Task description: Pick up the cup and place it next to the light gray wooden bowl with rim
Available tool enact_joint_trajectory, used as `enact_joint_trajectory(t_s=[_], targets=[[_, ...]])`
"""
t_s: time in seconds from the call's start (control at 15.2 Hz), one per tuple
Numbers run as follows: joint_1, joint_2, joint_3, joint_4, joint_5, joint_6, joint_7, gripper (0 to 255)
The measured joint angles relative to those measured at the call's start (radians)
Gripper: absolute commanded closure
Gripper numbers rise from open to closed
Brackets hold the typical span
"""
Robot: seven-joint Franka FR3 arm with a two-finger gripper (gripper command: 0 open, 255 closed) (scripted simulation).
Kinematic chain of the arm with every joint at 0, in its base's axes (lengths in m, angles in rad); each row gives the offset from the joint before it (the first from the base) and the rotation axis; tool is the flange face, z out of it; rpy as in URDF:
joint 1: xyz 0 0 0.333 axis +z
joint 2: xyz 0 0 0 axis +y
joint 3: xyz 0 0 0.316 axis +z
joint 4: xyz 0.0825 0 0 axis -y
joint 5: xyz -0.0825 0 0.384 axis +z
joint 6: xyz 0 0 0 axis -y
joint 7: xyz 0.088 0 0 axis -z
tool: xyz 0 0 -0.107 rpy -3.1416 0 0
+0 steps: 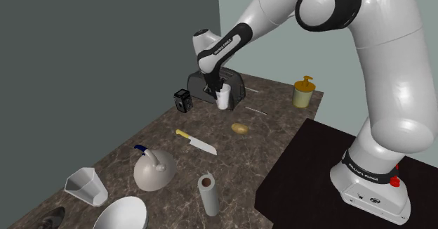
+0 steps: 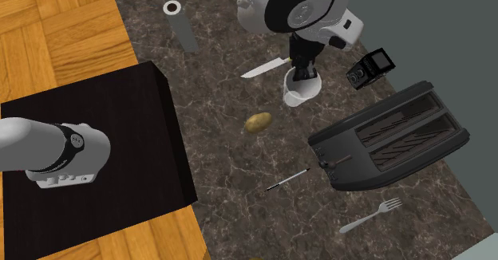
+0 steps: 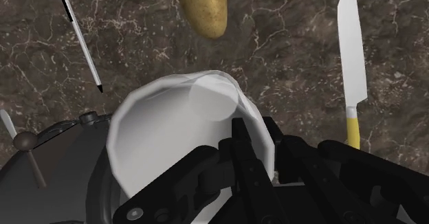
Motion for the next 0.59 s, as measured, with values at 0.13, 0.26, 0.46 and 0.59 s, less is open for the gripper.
enact_joint_trajectory(t_s=[0.13,0.26,0.46,0.59], targets=[[-0.001,-0.015,0.002,0.003,0.003,-0.017,-0.003,255],[-0.001,-0.031,0.003,0.008,0.006,-0.038,-0.007,255],[-0.001,-0.052,0.006,0.016,0.01,-0.067,-0.012,255],[-0.003,-0.063,0.006,0.022,0.013,-0.084,-0.017,255]])
